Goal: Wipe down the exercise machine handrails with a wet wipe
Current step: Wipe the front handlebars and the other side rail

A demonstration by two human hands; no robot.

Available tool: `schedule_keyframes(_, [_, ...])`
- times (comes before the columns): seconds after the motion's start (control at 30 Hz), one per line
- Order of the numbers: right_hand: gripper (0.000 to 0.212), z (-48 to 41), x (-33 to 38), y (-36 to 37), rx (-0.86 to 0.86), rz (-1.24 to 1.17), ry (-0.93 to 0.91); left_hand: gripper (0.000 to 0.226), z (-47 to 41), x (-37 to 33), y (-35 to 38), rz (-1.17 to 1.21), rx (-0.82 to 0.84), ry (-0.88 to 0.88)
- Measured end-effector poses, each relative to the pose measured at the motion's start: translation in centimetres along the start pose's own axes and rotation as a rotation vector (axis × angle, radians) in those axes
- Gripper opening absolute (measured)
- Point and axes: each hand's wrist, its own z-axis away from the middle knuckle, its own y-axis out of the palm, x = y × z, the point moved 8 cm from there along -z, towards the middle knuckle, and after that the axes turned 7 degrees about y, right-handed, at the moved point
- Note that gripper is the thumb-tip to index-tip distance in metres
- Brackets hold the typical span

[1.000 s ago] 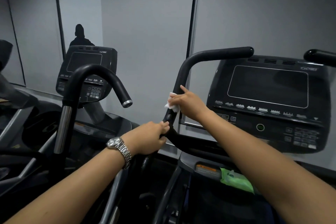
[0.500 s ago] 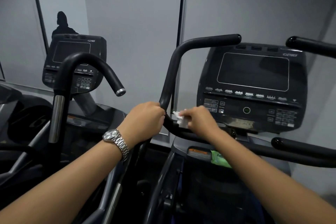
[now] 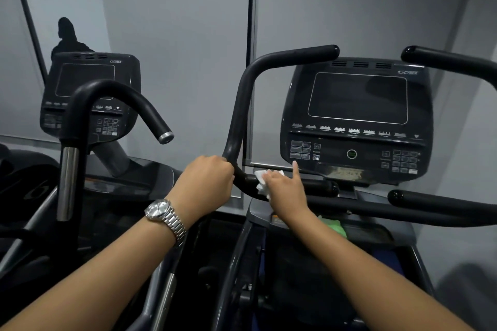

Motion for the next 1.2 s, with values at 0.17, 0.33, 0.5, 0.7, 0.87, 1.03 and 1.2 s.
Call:
schedule_keyframes(0.17, [0.053,0.1,2.5,0.4,0.053,0.019,-0.104,0.021,0.6,-0.8,-0.1,-0.039,-0.023,-0.039])
schedule_keyframes(0.33, [0.046,1.4,-3.0,-0.1,-0.074,-0.050,0.049,0.021,1.8,-1.1,0.4,-0.068,-0.028,-0.063])
schedule_keyframes(0.5, [0.047,1.4,-0.7,0.4,-0.055,-0.016,0.010,0.017,2.6,-2.8,0.7,-0.127,0.009,-0.027])
schedule_keyframes(0.7, [0.048,3.2,-5.0,-0.3,-0.167,0.055,0.071,0.024,2.9,-3.5,1.8,-0.253,0.120,-0.019])
schedule_keyframes(0.87, [0.037,1.8,-2.8,0.0,-0.093,-0.015,0.074,0.035,3.2,-3.9,2.6,-0.325,0.134,-0.040])
schedule_keyframes(1.03, [0.064,4.2,-4.9,0.0,-0.241,0.012,-0.008,0.047,3.7,-3.7,2.5,-0.320,0.102,-0.039])
schedule_keyframes(1.2, [0.045,3.5,-6.3,-1.3,-0.277,-0.030,0.086,0.043,3.5,-3.8,2.8,-0.291,0.087,-0.052])
